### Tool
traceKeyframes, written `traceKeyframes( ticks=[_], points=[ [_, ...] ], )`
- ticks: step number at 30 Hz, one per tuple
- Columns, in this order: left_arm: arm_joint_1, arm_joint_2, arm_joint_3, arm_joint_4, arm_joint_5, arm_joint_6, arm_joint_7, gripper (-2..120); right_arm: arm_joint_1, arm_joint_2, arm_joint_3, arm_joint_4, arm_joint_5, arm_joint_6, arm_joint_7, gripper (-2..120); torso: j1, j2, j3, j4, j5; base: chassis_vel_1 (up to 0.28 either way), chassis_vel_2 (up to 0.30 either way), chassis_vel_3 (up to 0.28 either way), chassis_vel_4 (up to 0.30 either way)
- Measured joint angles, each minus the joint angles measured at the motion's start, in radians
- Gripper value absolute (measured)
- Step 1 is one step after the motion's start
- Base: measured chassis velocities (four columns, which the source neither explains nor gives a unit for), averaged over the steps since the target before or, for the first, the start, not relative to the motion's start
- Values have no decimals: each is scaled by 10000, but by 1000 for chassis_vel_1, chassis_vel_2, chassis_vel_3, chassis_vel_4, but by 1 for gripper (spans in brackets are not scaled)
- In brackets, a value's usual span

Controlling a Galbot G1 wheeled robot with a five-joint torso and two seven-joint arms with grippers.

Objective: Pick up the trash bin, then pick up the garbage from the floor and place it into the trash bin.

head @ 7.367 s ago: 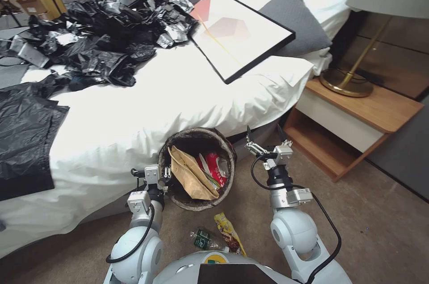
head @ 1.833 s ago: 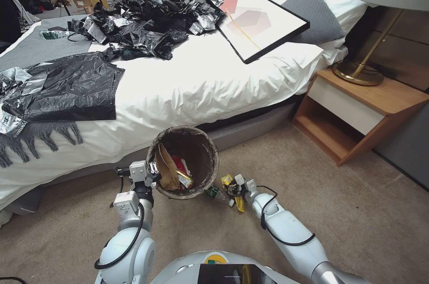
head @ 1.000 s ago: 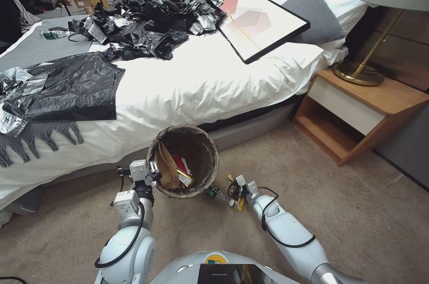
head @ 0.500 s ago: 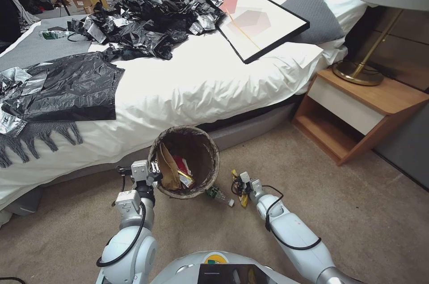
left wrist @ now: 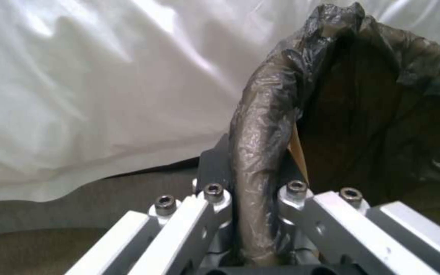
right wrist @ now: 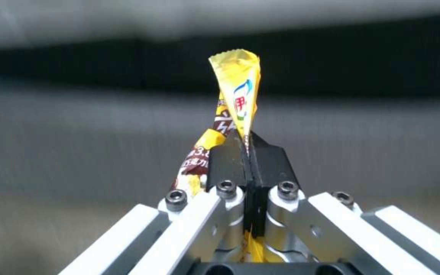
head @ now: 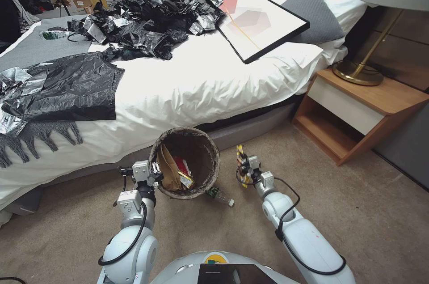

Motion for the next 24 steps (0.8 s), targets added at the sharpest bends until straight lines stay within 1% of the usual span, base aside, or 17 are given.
traceKeyframes(
  ticks=[1, 2, 3, 6, 7, 9, 10, 11, 14, 15, 17, 18, 20, 24],
  points=[
    [-1, 2, 13, 15, -3, 0, 0, 5, -81, -10, 29, 412, 7, 292, 7, 0, 0, 0, 0, 0, 0, 0, 0, 0, 0],
    [-22, 3, 45, 69, -15, 5, 0, 5, -232, -28, 41, 1351, -3, 804, 9, 0, 0, 0, 0, 1, 0, 0, 0, 0, 0],
    [-22, 3, 45, 69, -15, 5, 0, 5, -232, -28, 41, 1351, -3, 804, 9, 0, 0, 0, 0, 1, 0, 0, 0, 0, 0],
    [-39, 3, 82, 121, -32, 26, -2, 5, -375, -69, -15, 2652, -122, 1173, -7, 0, 0, 0, 0, 1, -1, 0, 0, 0, 0],
    [-39, 3, 82, 121, -32, 26, -2, 5, -375, -69, -15, 2652, -122, 1173, -7, 0, 0, 0, 0, 1, -1, 0, 0, 0, 0],
    [-41, 6, 110, 133, -44, 47, -3, 5, -414, -130, -124, 3592, -133, 1302, -180, 0, 0, 0, 0, 2, 0, 0, 0, 0, 0],
    [-23, 8, 144, 142, -45, 58, -4, 5, -413, -216, -227, 4290, -107, 1330, -423, 0, 0, 0, 0, 1, -1, 0, 0, 0, 0],
    [-23, 8, 144, 142, -45, 58, -4, 5, -413, -216, -227, 4290, -107, 1330, -423, 0, 0, 0, 0, 1, -1, 0, 0, 0, 0],
    [34, 14, 249, 147, -56, 150, -5, 5, -293, -517, -550, 5325, 150, 1340, -1050, 0, 0, 0, 0, 0, -1, 0, 0, 0, 0],
    [34, 14, 249, 147, -56, 150, -5, 5, -293, -517, -550, 5325, 150, 1340, -1050, 0, 0, 0, 0, 0, -1, 0, 0, 0, 0],
    [51, 13, 317, 147, -152, 256, -17, 5, -125, -668, -756, 5594, 436, 1413, -1572, 0, 0, 0, 0, 0, -1, 0, 0, 0, 0],
    [51, 13, 317, 147, -152, 256, -17, 5, -125, -668, -756, 5594, 436, 1413, -1572, 0, 0, 0, 0, 0, -1, 0, 0, 0, 0],
    [91, 14, 393, 141, -296, 373, -36, 5, 68, -784, -949, 5616, 599, 1511, -2122, 0, 0, 0, 0, 1, -1, 0, 0, 0, 0],
    [130, 14, 436, 86, -499, 516, -90, 5, 232, -868, -1211, 5405, 640, 1548, -2348, 0, 0, 0, 0, 1, 0, 0, 0, 0, 0]
  ],
)
